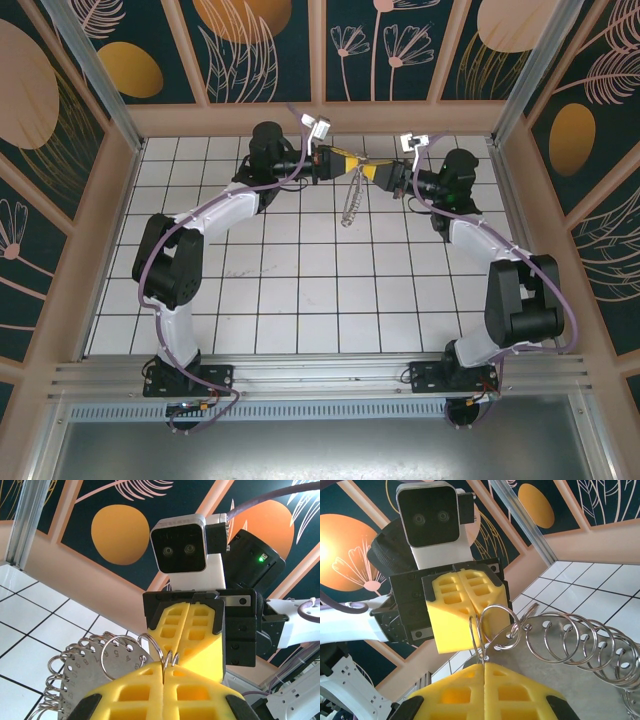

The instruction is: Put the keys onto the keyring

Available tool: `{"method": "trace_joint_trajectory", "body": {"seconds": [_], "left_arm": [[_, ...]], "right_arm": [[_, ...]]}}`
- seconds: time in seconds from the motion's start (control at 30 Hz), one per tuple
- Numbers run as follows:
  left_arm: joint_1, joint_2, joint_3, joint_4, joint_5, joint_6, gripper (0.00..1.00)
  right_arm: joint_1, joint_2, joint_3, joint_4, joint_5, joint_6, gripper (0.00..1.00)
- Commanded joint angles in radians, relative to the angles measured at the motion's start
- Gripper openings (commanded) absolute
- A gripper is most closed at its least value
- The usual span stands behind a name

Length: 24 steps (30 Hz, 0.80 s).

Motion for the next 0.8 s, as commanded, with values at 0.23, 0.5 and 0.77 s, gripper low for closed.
{"method": "trace_joint_trajectory", "body": {"seconds": [0.23,0.5,0.77], "left_arm": [[0.011,-0.072,-0.018,0.152,-0.048,-0.050,0.00],[0.011,-0.081,-0.031,0.156,-0.077,-0.057,0.00],[0.011,-0.082,-0.029,0.147,-0.138,-0.108,0.00]], "right_arm": [[0.104,0.038,0.012,0.025,-0.004,0.002,0.00],[0.075,-0.013,-0.031,-0.001,0.030,-0.002,0.28],[0.035,-0.199,-0.129,0.009,0.138,0.028,0.38]]}}
